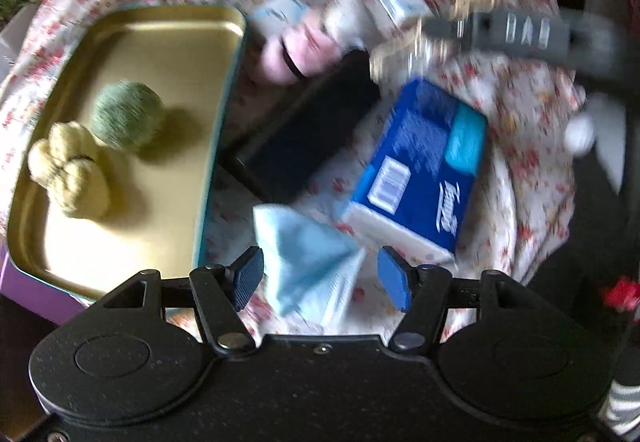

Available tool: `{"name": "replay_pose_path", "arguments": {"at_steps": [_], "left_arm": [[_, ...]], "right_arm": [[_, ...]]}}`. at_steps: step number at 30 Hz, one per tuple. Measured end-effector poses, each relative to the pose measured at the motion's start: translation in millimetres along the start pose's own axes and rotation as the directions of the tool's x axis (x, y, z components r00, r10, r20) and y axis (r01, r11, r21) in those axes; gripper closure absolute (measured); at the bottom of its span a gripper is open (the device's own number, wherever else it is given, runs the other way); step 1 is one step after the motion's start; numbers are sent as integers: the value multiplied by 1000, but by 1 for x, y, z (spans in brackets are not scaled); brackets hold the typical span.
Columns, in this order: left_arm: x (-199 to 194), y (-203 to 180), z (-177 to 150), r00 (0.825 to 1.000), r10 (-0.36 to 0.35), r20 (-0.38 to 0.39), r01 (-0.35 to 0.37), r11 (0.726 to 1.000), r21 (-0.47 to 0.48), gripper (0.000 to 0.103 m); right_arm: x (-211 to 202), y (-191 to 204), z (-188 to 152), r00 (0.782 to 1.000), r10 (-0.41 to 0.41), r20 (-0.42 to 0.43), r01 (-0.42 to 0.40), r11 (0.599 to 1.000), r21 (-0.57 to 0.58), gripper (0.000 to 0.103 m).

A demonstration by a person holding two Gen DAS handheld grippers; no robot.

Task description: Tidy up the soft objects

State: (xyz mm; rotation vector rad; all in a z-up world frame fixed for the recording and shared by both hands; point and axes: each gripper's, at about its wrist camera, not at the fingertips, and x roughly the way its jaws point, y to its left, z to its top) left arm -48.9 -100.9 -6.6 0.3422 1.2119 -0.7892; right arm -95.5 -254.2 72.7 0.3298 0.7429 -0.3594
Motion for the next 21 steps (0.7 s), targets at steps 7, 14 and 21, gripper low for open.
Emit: {"name": "replay_pose_path", "arguments": {"at_steps": [7,14,21], "left_arm": [[17,-27,-14,997,83,3,-83,989,126,43],[35,-26,-15,992,121,-29,-116,986,116,43],[20,-23,-23,978,181,105,-191,977,99,40]], "right_arm": [[-10,-8,2,999,13,37,-14,999,30,52],[-16,-8,1,998,19,51,-21,999,32,52],[-14,-11,0,999,26,39,-28,999,44,51]]}}
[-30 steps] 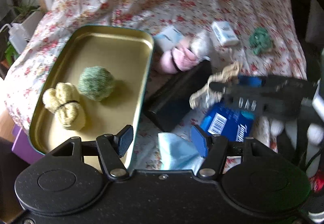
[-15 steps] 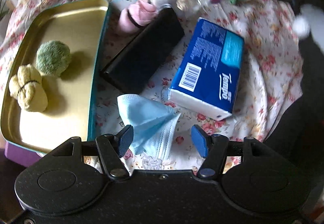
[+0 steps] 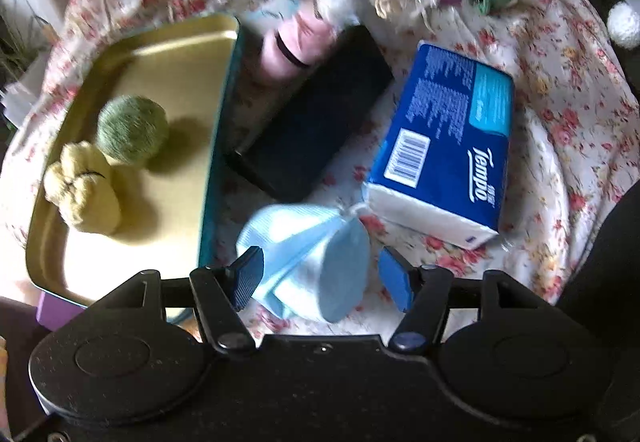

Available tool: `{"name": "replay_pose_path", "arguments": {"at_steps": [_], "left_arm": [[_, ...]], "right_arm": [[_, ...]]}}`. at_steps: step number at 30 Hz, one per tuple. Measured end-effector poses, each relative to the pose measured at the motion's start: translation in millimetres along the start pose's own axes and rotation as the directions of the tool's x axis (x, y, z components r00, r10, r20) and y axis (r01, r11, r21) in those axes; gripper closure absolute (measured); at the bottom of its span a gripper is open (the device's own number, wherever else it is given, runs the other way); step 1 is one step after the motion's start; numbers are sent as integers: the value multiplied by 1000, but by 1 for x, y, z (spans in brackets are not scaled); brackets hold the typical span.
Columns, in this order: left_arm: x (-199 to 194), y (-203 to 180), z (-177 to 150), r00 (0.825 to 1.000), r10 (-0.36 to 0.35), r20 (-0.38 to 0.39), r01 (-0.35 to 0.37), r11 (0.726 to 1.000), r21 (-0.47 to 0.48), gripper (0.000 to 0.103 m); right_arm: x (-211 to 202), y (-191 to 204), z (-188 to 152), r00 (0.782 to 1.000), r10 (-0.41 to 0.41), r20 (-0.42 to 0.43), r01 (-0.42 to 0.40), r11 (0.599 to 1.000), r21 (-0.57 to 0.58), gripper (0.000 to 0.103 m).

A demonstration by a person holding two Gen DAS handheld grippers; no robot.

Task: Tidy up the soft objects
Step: 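Lower left gripper onto the blue face mask and close on it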

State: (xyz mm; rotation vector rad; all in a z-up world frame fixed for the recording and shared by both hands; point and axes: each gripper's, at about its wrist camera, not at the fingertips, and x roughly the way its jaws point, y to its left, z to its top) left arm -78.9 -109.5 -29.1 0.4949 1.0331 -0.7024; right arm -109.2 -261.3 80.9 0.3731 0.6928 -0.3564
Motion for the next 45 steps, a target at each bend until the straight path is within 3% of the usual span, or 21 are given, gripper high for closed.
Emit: {"name": "replay_pose_path", "arguments": {"at_steps": [3,11,14,18,22,25,29,32,37,40,43,45], "left_arm": [[0,5,0,1000,-14,-1,14,999,-30,39],[3,12,-2,998,59,1,-59,995,-75,38],[11,13,-2,998,45,-37,-48,996,-74,38],[15,0,-4,997,-48,-68,46,998,-36,39],[0,-18,-7,982,-187,-27,188,981,42,39],[-12,-27,-9,974,-225,25,222,971,91,39],[-14,-22,-6,984,-164,65,159,984,79,37],[-1,-13,-6,998,-65,17,65,998,19,37],[14,3,-11,998,-9,-70,4,997,-81,37],[5,5,-16,999,45,-9,-46,992,-114,38],[-3,0,-21,998,42,36,-38,995,-96,35],[4,-1,-21,1000,21,-2,-21,995,-100,29]], "right_arm": [[-1,-1,0,1000,8,2,-8,1000,3,51],[0,-1,0,1000,15,1,-15,1000,8,51],[0,0,0,1000,22,-1,-22,1000,8,51],[1,0,0,1000,25,-2,-25,1000,3,51],[1,-3,0,1000,24,-3,-24,1000,14,51],[1,-4,0,1000,23,-4,-23,1000,18,51],[1,-4,0,1000,23,-4,-23,1000,18,51],[2,-4,-1,1000,24,-8,-23,1000,18,51],[2,-3,-1,1000,25,-8,-25,1000,11,51],[3,-3,-1,1000,25,-13,-25,1000,11,51],[4,-4,-1,1000,24,-16,-24,1000,15,51],[4,-4,-1,999,28,-17,-28,999,16,51]]}}
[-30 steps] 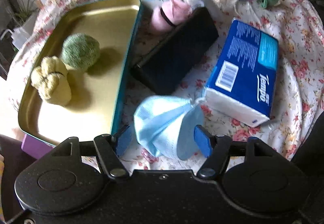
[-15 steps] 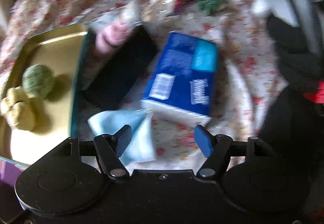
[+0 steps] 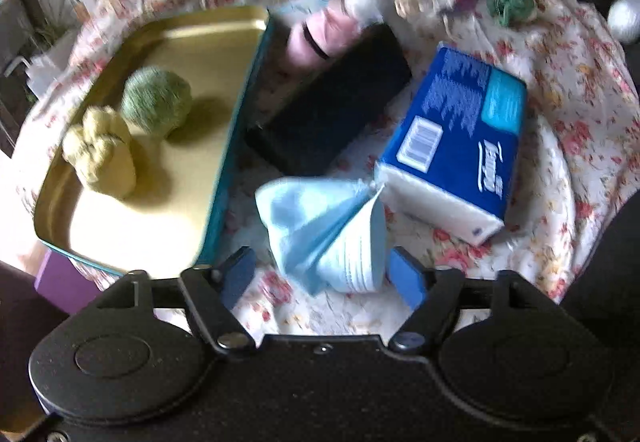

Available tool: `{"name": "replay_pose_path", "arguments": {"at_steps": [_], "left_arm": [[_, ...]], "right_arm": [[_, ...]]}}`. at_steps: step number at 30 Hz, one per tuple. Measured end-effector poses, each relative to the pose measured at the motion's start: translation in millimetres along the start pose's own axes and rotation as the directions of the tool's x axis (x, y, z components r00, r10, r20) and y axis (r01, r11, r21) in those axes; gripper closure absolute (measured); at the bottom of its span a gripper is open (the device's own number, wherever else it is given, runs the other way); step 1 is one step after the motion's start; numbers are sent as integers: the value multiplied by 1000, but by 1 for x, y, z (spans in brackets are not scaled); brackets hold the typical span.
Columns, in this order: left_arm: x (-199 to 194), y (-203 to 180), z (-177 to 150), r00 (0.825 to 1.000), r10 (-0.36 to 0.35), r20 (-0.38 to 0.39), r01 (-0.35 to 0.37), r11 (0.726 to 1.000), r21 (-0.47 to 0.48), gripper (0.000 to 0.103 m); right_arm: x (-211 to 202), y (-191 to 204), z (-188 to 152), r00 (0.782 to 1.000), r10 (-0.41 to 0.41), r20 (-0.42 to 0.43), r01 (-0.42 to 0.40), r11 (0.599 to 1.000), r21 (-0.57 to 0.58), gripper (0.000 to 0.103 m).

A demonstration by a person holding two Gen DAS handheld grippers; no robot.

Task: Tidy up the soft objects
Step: 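Lower left gripper onto the blue face mask and close on it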

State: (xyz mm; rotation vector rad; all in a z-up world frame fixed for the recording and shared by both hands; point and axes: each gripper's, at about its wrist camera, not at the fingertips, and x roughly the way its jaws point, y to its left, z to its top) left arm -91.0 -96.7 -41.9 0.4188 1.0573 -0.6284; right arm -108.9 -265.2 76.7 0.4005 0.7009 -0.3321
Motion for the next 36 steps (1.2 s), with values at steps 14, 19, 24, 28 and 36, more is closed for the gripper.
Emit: {"name": "replay_pose_path", "arguments": {"at_steps": [14,19,24,28,36], "left_arm": [[37,3,18,996,-9,-87,5,999,-43,30],[46,-2,24,994,-22,-105,17,999,-42,30],[46,-1,28,992,-55,-117,47,996,-70,38],[41,-5,31,992,-72,-104,65,995,-72,49],[22,-12,34,991,-113,-72,109,992,-57,49]], "right_arm": [[2,1,0,1000,8,-13,-8,1000,-5,51],[2,-2,0,1000,8,-13,-8,1000,0,51],[5,-8,-1,1000,0,-22,1,1000,24,51],[6,-16,0,1000,-1,-31,3,998,57,51],[14,-26,0,997,-35,-66,41,995,94,51]]}}
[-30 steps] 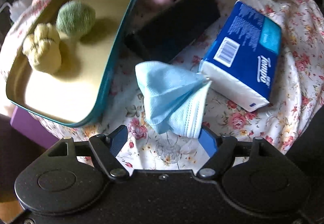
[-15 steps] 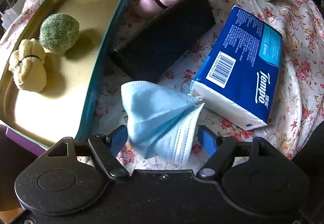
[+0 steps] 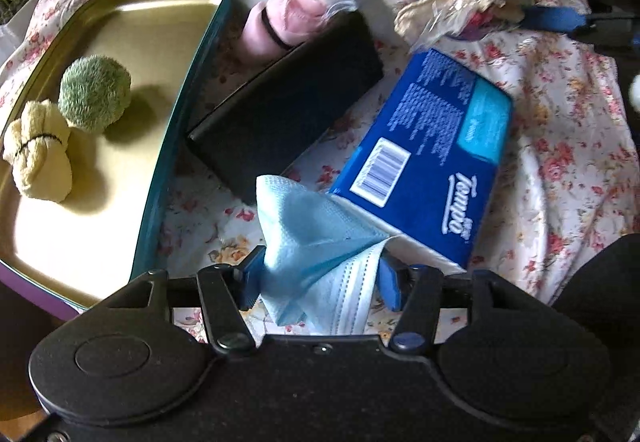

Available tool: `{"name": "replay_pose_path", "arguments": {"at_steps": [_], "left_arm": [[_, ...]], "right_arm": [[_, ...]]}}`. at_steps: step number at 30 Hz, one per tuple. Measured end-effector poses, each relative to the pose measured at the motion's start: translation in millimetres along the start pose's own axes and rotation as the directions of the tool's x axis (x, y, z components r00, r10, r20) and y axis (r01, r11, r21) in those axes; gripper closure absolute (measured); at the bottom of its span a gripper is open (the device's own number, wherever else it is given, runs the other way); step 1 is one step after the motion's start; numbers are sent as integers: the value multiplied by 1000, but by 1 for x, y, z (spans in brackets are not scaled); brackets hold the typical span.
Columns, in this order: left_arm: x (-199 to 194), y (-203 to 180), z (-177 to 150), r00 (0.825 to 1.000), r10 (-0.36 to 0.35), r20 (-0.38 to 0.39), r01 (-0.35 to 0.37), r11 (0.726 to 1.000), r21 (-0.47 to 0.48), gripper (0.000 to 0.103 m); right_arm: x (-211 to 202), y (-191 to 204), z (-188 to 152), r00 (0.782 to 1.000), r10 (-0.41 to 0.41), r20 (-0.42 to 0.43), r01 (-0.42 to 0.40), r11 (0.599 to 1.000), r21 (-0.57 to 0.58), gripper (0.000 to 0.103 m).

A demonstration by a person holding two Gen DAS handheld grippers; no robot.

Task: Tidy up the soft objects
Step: 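Lower left gripper onto the blue face mask and close on it, then carry the mask into the gold tray and open left gripper while right gripper drops beige crumpled item there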

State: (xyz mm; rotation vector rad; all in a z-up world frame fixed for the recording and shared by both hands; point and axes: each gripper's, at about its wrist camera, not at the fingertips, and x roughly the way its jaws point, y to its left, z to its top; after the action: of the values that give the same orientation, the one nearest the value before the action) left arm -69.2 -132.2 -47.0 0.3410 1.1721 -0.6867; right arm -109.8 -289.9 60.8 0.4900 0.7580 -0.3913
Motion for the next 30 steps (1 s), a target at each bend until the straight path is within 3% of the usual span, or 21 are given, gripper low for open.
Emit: {"name": "replay_pose_path", "arguments": {"at_steps": [16,30], "left_arm": [[-47,17,11,990,-47,134,53,998,-42,51],[-84,63,36,970,40,239,2,985,-174,51]], "right_arm": [[5,-3,-1,998,-53,19,53,999,14,51],[10,9,-7,992,-112,54,115,992,-47,51]]}}
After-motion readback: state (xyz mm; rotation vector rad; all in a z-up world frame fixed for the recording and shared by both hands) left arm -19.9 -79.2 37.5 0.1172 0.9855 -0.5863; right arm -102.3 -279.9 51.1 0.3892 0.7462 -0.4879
